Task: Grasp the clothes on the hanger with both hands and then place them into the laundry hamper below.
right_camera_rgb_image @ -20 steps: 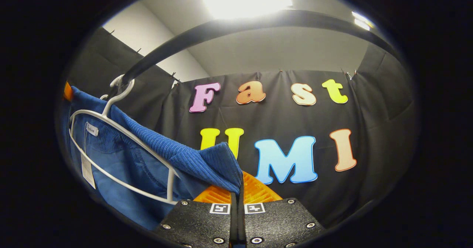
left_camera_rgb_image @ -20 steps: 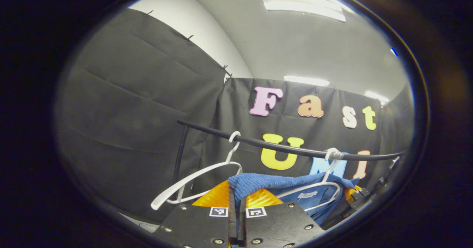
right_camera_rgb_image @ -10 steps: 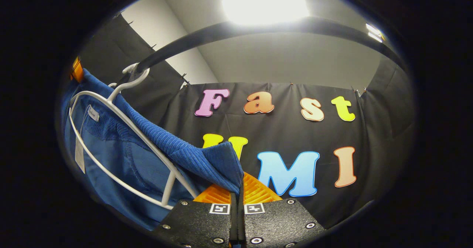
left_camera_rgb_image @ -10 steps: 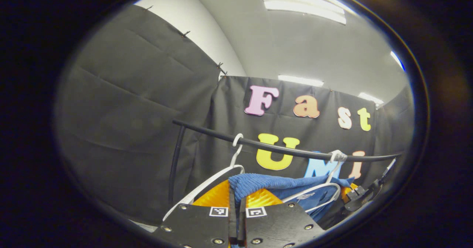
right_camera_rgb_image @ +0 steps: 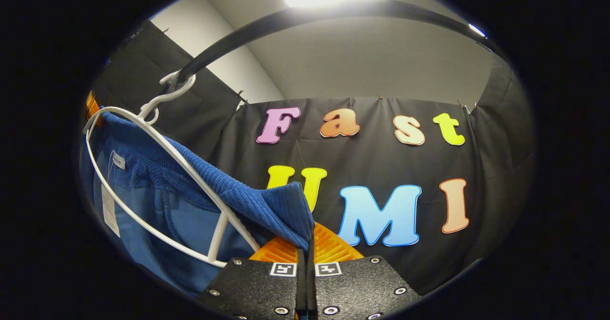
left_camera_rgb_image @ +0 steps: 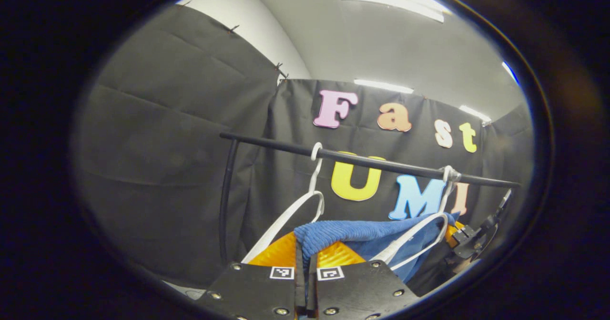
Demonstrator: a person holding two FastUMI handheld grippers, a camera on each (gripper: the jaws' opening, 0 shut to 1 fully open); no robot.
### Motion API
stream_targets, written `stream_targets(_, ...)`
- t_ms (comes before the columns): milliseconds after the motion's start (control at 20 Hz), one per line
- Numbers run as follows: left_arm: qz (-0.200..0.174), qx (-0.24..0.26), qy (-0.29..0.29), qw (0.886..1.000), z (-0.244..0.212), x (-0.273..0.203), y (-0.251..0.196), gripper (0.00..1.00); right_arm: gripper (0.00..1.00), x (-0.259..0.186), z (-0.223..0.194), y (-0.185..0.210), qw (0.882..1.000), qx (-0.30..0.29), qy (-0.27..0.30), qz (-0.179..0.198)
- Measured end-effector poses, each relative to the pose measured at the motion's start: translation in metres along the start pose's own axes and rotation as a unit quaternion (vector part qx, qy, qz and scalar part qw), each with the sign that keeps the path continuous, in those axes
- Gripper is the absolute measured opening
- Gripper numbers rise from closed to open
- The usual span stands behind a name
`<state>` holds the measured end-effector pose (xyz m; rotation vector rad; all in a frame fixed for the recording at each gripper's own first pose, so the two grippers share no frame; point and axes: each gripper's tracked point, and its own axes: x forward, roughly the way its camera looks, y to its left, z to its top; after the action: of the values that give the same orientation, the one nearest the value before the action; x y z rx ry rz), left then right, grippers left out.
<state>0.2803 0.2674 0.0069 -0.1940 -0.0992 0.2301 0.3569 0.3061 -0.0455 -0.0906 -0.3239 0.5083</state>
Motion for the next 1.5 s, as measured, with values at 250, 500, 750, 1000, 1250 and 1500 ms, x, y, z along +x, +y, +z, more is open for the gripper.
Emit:
stream_targets(250, -0.017, 0.003, -0.008, 1.000, -0.016, -0.001, -0.006, 0.03, 0.00, -0.005, -0.005, 0.003, 1.000, -0.012, 0.002, 0.002)
stream_targets(500, -0.028, 0.000, -0.027, 0.999, -0.023, -0.006, -0.001, 0.03, 0.00, -0.007, -0.012, 0.003, 0.999, -0.036, 0.002, 0.003)
stream_targets(750, -0.052, 0.028, -0.027, 0.998, -0.024, -0.014, -0.005, 0.03, 0.00, -0.007, -0.015, 0.006, 0.999, -0.043, 0.004, 0.015)
stream_targets(1000, -0.044, 0.025, -0.020, 0.998, -0.034, -0.023, 0.002, 0.02, 0.00, -0.006, -0.012, 0.007, 0.999, -0.031, 0.000, 0.016)
stream_targets(1250, -0.040, 0.005, -0.016, 0.999, -0.055, -0.035, 0.000, 0.02, 0.00, -0.011, -0.013, 0.008, 0.999, -0.029, 0.005, 0.015)
stream_targets(1500, -0.020, 0.054, -0.003, 0.998, -0.076, -0.044, -0.026, 0.02, 0.00, -0.022, -0.022, 0.002, 0.999, -0.044, 0.018, -0.001)
